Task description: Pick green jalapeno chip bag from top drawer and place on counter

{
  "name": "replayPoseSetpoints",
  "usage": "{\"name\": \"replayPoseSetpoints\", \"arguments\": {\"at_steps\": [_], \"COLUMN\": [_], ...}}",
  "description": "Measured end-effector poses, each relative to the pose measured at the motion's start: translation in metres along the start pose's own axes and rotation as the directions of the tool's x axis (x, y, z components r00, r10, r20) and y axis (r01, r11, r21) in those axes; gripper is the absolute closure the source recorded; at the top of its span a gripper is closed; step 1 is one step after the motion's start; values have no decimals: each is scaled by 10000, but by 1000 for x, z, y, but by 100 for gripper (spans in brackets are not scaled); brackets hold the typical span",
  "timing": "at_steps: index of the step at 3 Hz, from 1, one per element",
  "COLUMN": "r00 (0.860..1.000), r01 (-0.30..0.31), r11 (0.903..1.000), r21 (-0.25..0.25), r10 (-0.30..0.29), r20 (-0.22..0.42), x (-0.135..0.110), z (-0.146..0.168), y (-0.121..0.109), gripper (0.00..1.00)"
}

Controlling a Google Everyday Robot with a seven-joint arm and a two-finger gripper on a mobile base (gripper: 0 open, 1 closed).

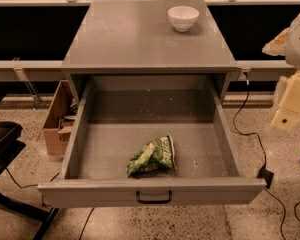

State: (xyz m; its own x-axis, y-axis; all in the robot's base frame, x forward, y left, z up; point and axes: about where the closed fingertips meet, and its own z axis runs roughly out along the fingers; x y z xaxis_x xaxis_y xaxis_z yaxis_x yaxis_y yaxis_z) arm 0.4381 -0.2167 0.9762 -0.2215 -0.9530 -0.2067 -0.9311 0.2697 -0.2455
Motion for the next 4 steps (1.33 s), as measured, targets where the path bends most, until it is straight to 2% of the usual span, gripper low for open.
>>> {"name": "replayPoseSetpoints", "arguments": {"at_steps": [1,2,3,4], "r00": [10000,9989,9933,9882], "r01": [0,454,1150,1490], "r11": [10000,9987,9911,9859], "r21": [0,247,669,761], "r10": [0,-456,-1157,-1512], "r20": [0,54,69,245], "x": [0,-14,-39,-65], "z": [0,10,45,94], "y": [0,-11,-38,-57], "gripper": [0,0,0,0]}}
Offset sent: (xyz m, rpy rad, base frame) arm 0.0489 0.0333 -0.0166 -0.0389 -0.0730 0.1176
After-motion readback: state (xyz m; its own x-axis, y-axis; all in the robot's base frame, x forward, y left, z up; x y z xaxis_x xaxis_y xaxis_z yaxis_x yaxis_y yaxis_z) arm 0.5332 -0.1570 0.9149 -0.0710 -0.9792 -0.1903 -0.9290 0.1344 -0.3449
